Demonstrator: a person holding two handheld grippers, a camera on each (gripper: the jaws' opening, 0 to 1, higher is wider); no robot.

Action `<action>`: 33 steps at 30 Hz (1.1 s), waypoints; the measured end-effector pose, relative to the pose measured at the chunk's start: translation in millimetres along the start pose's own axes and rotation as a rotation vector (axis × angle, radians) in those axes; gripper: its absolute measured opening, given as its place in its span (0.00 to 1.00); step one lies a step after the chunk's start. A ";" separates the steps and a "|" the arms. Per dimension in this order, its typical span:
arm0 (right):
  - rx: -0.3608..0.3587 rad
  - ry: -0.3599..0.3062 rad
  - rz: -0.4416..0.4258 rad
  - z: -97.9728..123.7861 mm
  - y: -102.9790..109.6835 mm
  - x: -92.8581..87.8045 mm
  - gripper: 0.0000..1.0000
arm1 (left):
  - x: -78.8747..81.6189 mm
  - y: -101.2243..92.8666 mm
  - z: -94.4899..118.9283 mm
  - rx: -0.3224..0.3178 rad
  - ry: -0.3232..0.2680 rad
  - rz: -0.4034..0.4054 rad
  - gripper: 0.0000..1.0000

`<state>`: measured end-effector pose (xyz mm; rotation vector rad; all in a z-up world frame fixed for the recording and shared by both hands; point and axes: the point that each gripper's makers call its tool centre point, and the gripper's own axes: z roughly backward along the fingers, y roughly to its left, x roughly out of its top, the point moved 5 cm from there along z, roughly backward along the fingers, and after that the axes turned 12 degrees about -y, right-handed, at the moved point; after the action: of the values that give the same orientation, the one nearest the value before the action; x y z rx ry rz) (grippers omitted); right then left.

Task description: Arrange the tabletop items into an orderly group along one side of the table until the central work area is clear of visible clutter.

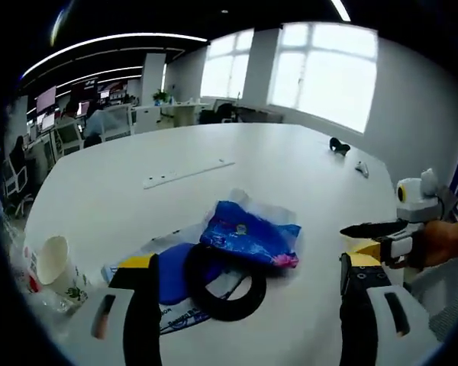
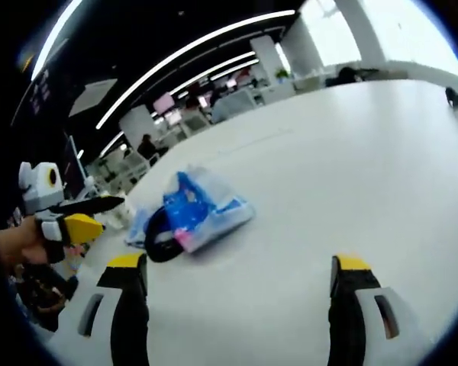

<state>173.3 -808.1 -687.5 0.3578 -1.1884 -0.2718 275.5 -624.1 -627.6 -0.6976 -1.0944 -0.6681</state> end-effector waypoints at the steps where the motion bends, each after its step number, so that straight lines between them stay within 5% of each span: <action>1: 0.000 0.000 -0.002 -0.8 0.1 -0.2 0.98 | -0.4 0.5 -4.9 -0.007 0.007 -0.003 1.00; 11: 0.000 0.014 -0.023 -19.2 10.1 -1.2 0.97 | -0.9 12.9 -40.5 -0.020 0.072 -0.060 1.00; 20: -0.013 0.012 -0.068 -38.8 18.7 6.8 0.92 | 6.6 28.7 -65.6 0.021 0.066 -0.084 0.94; 26: -0.060 0.004 -0.054 -47.3 13.4 14.6 0.87 | 1.1 30.9 -71.9 -0.009 0.117 -0.131 0.77; 33: -0.068 0.015 -0.099 -57.5 19.2 12.7 0.78 | 1.5 32.2 -82.4 -0.033 0.120 -0.161 0.67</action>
<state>231.9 -788.1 -687.7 0.3589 -1.1453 -0.3937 346.3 -668.9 -656.1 -0.5935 -1.0371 -0.8565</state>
